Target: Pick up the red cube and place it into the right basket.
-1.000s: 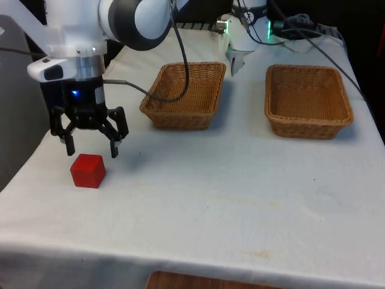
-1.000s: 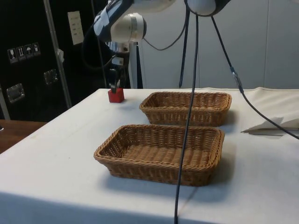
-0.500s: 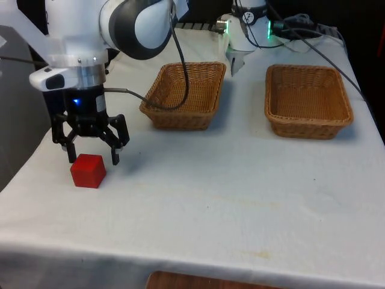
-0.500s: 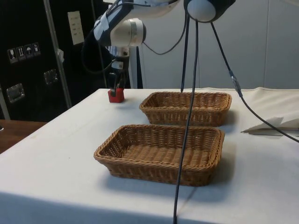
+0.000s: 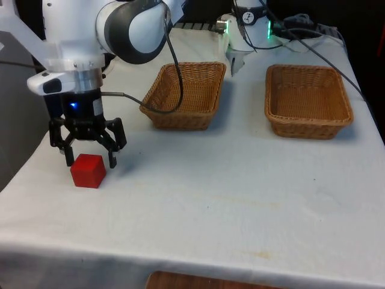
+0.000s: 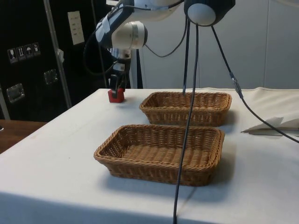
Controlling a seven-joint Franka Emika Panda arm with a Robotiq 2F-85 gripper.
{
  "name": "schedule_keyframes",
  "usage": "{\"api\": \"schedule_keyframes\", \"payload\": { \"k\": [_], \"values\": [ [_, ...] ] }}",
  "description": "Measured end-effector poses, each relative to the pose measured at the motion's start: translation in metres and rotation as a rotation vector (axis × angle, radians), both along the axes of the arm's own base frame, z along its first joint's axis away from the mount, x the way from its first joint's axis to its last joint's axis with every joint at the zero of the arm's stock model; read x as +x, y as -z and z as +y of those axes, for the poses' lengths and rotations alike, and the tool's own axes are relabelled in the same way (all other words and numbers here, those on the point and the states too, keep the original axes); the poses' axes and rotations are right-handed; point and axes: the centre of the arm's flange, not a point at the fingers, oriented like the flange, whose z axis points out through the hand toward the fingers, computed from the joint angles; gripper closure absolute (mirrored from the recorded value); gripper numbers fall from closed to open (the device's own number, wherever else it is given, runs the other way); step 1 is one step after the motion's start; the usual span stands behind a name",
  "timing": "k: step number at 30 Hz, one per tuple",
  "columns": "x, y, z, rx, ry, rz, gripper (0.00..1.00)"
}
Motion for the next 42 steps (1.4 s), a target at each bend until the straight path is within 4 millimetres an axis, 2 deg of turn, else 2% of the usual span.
{"api": "schedule_keyframes", "payload": {
  "k": [2,3,7,8,9,20,25,29,33,42],
  "values": [
    [0.001,0.001,0.001,0.001,-0.002,-0.001,0.19],
    [0.001,0.001,0.001,0.001,-0.003,0.000,0.37],
    [0.001,0.001,0.001,0.000,-0.003,-0.002,0.81],
    [0.001,0.001,0.001,0.000,-0.003,-0.002,0.81],
    [0.001,0.001,0.001,0.000,-0.003,-0.001,1.00],
    [0.001,-0.001,0.001,-0.001,-0.001,-0.003,0.99],
    [-0.001,-0.015,-0.002,0.003,0.003,-0.002,0.99],
    [-0.010,-0.034,-0.002,0.013,0.012,-0.001,0.99],
    [-0.014,-0.039,-0.001,0.015,0.013,-0.001,0.99],
    [-0.038,-0.066,-0.004,0.021,0.014,-0.006,0.99]
  ]
}}
